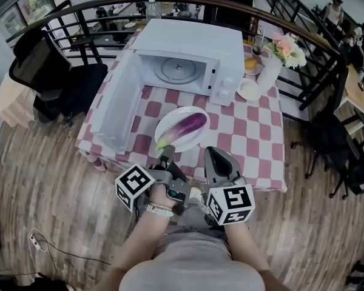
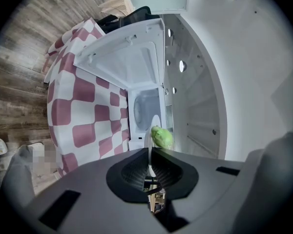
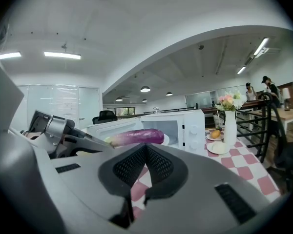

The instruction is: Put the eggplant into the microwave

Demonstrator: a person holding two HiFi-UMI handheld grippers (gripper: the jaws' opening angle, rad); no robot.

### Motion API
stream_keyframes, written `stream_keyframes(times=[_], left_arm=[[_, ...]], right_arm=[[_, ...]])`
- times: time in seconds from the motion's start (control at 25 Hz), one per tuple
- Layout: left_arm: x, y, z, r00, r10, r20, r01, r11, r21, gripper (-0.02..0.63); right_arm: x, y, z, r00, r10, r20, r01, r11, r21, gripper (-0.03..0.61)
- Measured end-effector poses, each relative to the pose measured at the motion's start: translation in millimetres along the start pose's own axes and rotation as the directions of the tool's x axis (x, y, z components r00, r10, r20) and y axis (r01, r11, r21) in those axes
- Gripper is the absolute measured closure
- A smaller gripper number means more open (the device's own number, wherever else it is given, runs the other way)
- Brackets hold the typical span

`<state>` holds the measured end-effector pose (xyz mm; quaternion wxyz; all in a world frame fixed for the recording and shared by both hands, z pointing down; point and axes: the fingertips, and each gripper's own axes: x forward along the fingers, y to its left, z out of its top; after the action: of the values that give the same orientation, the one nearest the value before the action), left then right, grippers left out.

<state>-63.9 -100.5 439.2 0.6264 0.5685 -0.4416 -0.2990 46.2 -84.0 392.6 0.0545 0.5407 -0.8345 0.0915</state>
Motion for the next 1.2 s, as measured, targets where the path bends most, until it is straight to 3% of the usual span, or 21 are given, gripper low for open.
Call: stream_keyframes(times=[0.72, 1.2], left_arm=[[126, 2, 40, 0.991, 0.018, 0.134, -0.011, 0.999, -0.052, 0.595], [165, 17, 65, 0.989, 0.031, 0.142, -0.023, 0.998, -0.057, 0.595]], right_arm=[[117, -72, 10, 0.982, 0.18, -0.062, -0.181, 0.983, -0.021, 0.552], [162, -83, 1, 0.975, 0.198, -0.098, -0.2, 0.98, -0.012, 0.552]])
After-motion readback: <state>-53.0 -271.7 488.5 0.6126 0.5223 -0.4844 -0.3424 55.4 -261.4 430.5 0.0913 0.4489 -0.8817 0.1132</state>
